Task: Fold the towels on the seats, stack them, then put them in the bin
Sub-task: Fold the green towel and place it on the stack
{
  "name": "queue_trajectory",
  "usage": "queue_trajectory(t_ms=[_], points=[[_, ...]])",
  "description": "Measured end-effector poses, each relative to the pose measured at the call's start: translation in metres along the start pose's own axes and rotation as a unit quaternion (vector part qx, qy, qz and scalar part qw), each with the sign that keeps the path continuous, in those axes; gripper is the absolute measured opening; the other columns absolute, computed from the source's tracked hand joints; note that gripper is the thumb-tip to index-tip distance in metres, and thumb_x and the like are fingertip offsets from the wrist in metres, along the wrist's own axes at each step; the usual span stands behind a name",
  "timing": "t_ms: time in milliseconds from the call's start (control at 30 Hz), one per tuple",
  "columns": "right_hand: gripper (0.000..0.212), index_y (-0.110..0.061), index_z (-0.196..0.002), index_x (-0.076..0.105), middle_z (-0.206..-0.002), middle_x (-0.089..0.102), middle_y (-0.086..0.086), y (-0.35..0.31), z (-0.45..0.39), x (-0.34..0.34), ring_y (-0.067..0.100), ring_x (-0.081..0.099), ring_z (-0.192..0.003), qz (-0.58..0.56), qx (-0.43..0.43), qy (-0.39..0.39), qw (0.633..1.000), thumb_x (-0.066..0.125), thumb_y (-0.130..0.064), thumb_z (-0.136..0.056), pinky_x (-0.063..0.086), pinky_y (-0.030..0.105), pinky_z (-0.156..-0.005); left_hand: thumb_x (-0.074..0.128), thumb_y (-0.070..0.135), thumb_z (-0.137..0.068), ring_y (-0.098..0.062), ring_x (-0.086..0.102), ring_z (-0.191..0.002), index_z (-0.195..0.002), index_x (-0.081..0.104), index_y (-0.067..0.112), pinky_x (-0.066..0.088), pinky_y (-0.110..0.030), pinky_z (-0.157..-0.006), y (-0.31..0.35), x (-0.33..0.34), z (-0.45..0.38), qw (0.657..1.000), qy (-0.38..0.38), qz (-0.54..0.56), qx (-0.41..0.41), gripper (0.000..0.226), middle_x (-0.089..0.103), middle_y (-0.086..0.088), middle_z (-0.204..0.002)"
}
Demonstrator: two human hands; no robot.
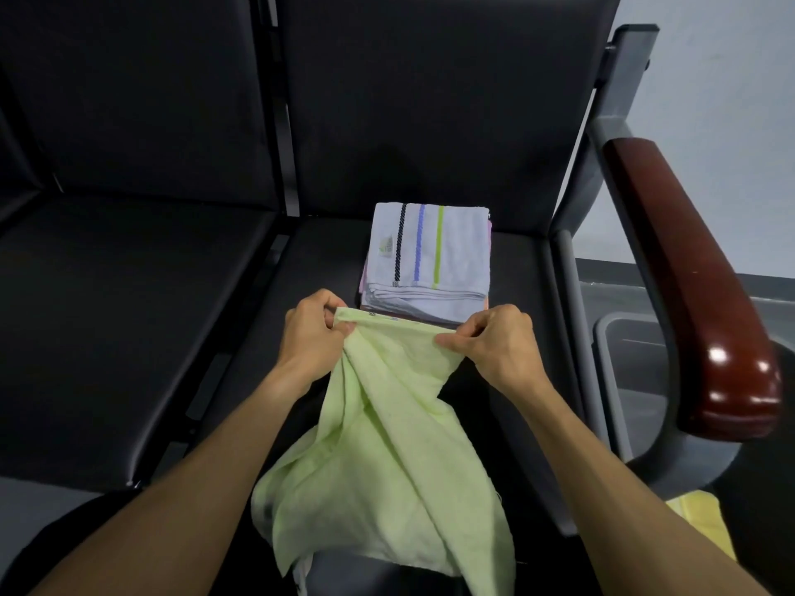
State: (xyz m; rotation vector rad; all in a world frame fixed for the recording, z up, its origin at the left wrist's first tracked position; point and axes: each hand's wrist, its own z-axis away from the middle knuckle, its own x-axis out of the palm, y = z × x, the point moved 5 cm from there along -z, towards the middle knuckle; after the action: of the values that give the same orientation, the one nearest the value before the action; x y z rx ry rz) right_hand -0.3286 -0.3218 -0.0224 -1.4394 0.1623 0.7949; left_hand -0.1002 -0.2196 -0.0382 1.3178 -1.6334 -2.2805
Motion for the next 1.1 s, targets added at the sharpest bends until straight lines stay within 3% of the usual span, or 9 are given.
queue_trajectory(t_ms=[200, 333, 433, 500, 667, 767, 900, 1000, 1100], points=[[0.032, -0.005, -0.064, 0.057, -0.069, 0.067, 0.014, 0.003, -0.004, -0.001, 0.01, 0.05, -0.052, 0.002, -0.035, 0.04, 0.999, 0.088, -0.009, -0.071, 0.044, 0.021, -0.047, 0.071, 0.006, -0.089, -0.013, 0.057, -0.07, -0.09, 0.065, 0.017, 0.046, -0.027, -0.066, -0.001, 0.0, -0.003, 1.0, 0.005, 0.008, -0.003, 0.012, 0.063, 0.001, -0.076], [0.018, -0.013, -0.089, 0.067, -0.075, 0.064, 0.002, 0.005, -0.004, 0.005, 0.011, 0.054, -0.061, 0.039, -0.063, 0.015, 0.997, 0.081, -0.008, -0.079, 0.045, 0.015, -0.054, 0.07, 0.005, -0.089, -0.011, 0.057, -0.069, -0.09, 0.066, 0.016, 0.045, -0.024, -0.065, 0.001, 0.0, -0.003, 1.0, 0.007, 0.01, 0.004, 0.012, 0.063, 0.001, -0.076], [0.004, -0.008, -0.084, 0.073, -0.076, 0.07, 0.002, 0.003, -0.005, 0.003, 0.013, 0.06, -0.065, 0.05, -0.071, 0.014, 0.996, 0.072, -0.011, -0.087, 0.045, 0.016, -0.057, 0.069, 0.007, -0.091, -0.007, 0.058, -0.067, -0.091, 0.072, 0.015, 0.044, -0.017, -0.059, 0.006, -0.002, 0.0, 1.0, 0.007, 0.018, 0.006, 0.009, 0.067, 0.001, -0.077], [0.009, -0.009, -0.083, 0.073, -0.077, 0.07, 0.003, 0.001, -0.003, -0.001, 0.012, 0.06, -0.065, 0.02, -0.064, 0.031, 0.997, 0.071, -0.015, -0.089, 0.047, 0.017, -0.06, 0.068, 0.008, -0.091, -0.007, 0.057, -0.064, -0.087, 0.075, 0.015, 0.044, -0.016, -0.057, 0.011, -0.004, 0.003, 1.0, 0.011, 0.02, 0.011, 0.011, 0.067, 0.002, -0.072], [0.018, -0.007, -0.08, 0.064, -0.078, 0.067, 0.01, -0.006, 0.019, -0.005, 0.02, 0.061, -0.061, -0.125, -0.026, 0.045, 0.991, 0.066, -0.017, -0.095, 0.058, 0.046, -0.064, 0.065, 0.01, -0.092, -0.008, 0.055, -0.063, -0.082, 0.074, 0.012, 0.044, -0.021, -0.06, 0.031, -0.017, 0.023, 0.998, 0.023, 0.058, 0.018, 0.014, 0.065, -0.001, -0.07], [0.021, 0.001, -0.084, 0.062, -0.082, 0.068, 0.016, -0.028, 0.04, -0.021, 0.024, 0.063, -0.067, -0.167, -0.028, 0.059, 0.984, 0.066, -0.016, -0.096, 0.058, 0.042, -0.06, 0.064, 0.011, -0.093, -0.018, 0.064, -0.071, -0.08, 0.075, 0.011, 0.051, -0.032, -0.064, 0.056, -0.039, 0.039, 0.996, 0.033, 0.079, 0.033, 0.016, 0.072, -0.011, -0.08], [0.024, 0.007, -0.085, 0.061, -0.073, 0.069, 0.012, -0.085, 0.076, -0.061, 0.016, 0.062, -0.056, -0.156, -0.093, 0.062, 0.981, 0.069, -0.015, -0.093, 0.052, 0.032, -0.05, 0.065, 0.012, -0.093, -0.022, 0.068, -0.079, -0.083, 0.074, 0.009, 0.054, -0.035, -0.069, 0.102, -0.084, 0.063, 0.993, 0.052, 0.089, 0.065, 0.014, 0.073, -0.013, -0.085], [0.021, -0.003, -0.081, 0.062, -0.068, 0.069, 0.004, -0.137, 0.106, -0.092, 0.007, 0.062, -0.051, -0.078, -0.183, 0.069, 0.978, 0.072, -0.018, -0.092, 0.049, 0.024, -0.048, 0.066, 0.013, -0.094, -0.024, 0.07, -0.086, -0.088, 0.075, 0.008, 0.057, -0.043, -0.078, 0.136, -0.123, 0.081, 0.988, 0.07, 0.1, 0.099, 0.012, 0.073, -0.01, -0.087], [0.021, -0.012, -0.078, 0.063, -0.073, 0.071, 0.005, -0.177, 0.129, -0.118, 0.017, 0.066, -0.062, -0.031, -0.249, 0.118, 0.961, 0.073, -0.025, -0.091, 0.056, 0.036, -0.056, 0.067, 0.015, -0.091, -0.025, 0.069, -0.079, -0.087, 0.074, 0.003, 0.058, -0.046, -0.075, 0.163, -0.156, 0.1, 0.98, 0.103, 0.116, 0.127, 0.014, 0.073, -0.016, -0.085]])
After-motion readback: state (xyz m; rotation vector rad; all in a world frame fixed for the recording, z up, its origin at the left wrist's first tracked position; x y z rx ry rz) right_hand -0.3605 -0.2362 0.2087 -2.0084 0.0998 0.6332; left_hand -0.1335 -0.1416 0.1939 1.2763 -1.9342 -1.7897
